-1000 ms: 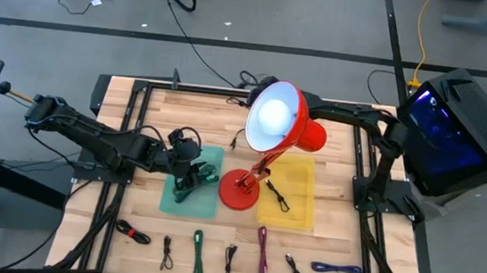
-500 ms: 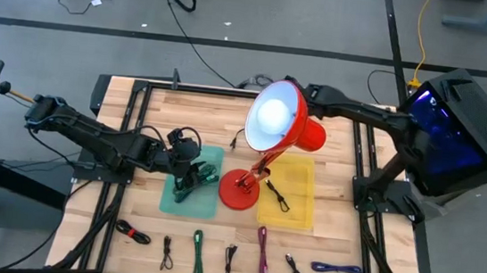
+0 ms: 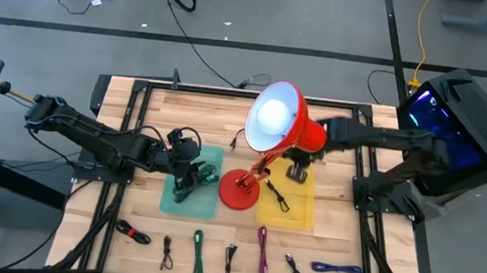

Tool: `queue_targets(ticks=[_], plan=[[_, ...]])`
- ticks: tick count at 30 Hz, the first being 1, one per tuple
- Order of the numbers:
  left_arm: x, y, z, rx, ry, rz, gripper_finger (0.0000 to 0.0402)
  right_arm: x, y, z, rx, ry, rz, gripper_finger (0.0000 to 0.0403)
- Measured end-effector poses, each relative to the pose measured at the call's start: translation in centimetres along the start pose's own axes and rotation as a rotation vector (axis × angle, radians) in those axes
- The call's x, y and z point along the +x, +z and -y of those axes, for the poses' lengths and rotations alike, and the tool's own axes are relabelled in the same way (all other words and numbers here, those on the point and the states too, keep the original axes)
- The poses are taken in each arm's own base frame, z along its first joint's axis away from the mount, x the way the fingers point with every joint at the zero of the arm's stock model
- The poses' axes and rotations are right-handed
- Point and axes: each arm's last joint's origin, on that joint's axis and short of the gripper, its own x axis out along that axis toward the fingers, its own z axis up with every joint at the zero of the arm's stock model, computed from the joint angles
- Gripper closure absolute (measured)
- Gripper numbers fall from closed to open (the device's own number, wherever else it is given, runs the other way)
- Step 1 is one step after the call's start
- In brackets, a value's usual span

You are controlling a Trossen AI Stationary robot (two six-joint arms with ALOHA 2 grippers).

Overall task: Pick & Place USB Port
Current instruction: Put the black charger cable into the yellow bin

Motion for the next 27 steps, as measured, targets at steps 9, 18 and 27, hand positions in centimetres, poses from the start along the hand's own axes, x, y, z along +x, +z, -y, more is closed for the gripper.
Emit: queue_targets(ticks=[9, 18, 27], plan=[[0.0, 0.0, 0.0, -0.001, -0.002, -0.001, 0.0191, 0.5, -3.9, -6.7, 0.061, -0.078, 0.017, 0.0393], [0.0, 0.0, 0.0, 0.001, -0.004, 0.000, 0.0191, 5.5, -7.8, -9.9, 0.165, -0.088, 0.076, 0.0393], [0.0, 0.0, 0.0, 0.001, -0.003, 0.000, 0.0191, 7.0, -8.5, -9.4, 0.238, -0.151, 0.101, 0.0369]])
